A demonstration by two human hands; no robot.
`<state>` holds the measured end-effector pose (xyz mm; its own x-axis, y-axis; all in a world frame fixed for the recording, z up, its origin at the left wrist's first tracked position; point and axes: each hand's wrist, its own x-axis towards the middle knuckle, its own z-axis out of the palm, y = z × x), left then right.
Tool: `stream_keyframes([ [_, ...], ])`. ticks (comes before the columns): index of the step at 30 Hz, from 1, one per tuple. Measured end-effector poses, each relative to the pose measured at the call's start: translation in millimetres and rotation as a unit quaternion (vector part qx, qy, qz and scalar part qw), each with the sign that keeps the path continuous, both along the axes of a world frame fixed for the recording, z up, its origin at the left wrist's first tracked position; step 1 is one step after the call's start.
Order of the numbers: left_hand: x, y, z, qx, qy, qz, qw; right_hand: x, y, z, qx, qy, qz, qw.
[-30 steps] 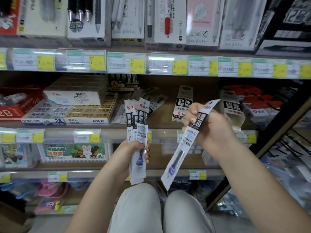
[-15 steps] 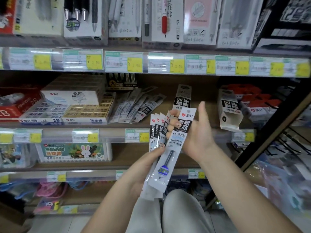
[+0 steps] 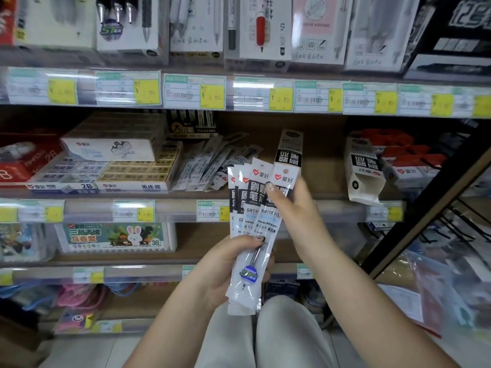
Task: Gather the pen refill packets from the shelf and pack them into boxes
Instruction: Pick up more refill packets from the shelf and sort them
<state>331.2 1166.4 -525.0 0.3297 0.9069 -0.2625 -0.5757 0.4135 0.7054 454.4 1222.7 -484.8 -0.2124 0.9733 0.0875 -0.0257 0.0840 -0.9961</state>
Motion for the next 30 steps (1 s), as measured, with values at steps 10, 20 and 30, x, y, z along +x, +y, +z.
stream_keyframes([
  [10,-2,-3,8,0.05,0.09,0.011,0.995,2,-10,2,-0.132,-0.012,0.143,0.981],
  [20,2,0,6,0.077,0.15,0.127,0.977,2,-11,-4,-0.114,0.034,0.116,0.986],
  [30,7,-1,10,0.084,0.19,0.182,0.961,1,-10,-12,-0.134,0.081,0.081,0.984],
])
